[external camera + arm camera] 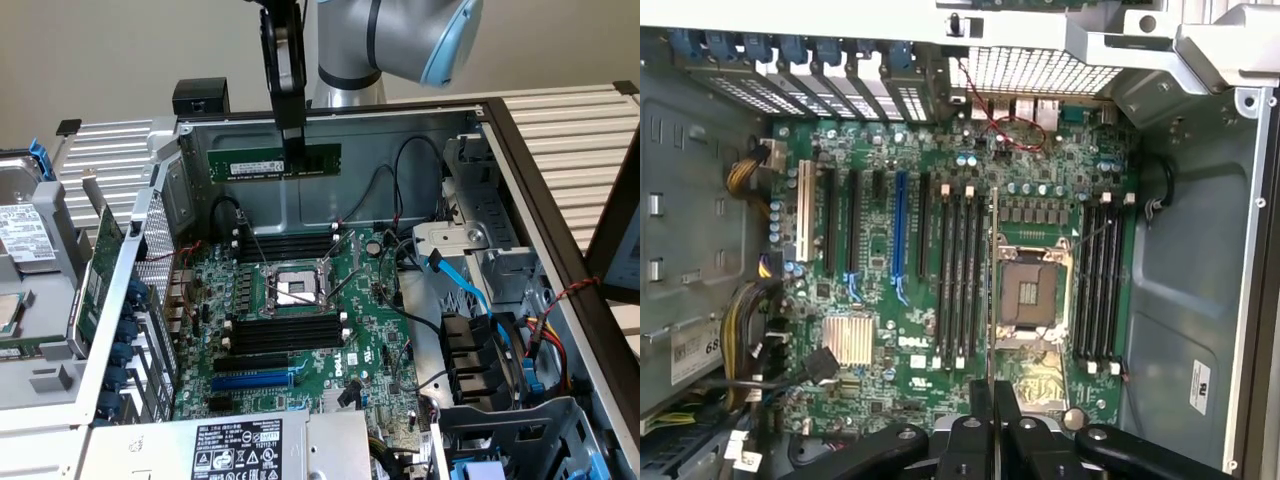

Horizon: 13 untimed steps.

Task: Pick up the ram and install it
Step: 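Pick up the ram and move it above insertion slot, then insert the ram into the slot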

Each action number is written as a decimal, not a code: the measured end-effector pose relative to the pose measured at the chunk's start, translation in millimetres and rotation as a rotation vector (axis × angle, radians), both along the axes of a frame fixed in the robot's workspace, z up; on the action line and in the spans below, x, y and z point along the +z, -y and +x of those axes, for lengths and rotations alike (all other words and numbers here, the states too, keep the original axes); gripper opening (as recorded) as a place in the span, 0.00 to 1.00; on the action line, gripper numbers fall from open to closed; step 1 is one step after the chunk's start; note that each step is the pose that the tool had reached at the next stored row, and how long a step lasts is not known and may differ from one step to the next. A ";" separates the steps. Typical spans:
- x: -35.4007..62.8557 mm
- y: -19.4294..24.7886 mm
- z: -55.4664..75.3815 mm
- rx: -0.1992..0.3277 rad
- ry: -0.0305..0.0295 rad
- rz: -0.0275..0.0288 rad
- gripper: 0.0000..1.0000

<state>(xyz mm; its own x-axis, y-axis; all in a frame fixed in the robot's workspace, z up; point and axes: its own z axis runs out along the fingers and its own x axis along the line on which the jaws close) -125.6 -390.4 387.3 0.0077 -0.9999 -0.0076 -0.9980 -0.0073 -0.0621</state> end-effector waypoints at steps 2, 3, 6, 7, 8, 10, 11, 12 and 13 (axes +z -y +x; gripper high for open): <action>-3.2 -0.3 0.0 0.000 0.0001 0.0001 0.13; -4.3 -0.3 0.0 0.000 0.0000 0.0000 0.13; -7.6 -0.3 -0.1 0.000 0.0001 0.0001 0.13; -8.8 -0.4 0.0 -0.001 0.0001 0.0001 0.13; -9.8 -0.5 0.0 -0.001 0.0000 0.0000 0.13; -12.0 -0.5 0.0 -0.001 0.0001 0.0001 0.13; -12.8 -0.5 0.0 0.000 0.0000 0.0000 0.13; -13.0 -0.5 -0.1 -0.001 0.0000 0.0000 0.13; -13.1 -0.2 -0.3 -0.001 0.0000 0.0000 0.13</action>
<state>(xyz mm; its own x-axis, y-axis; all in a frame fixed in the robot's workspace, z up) -125.9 -390.2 374.2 0.0072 -0.9999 -0.0076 -0.9980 -0.0067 -0.0621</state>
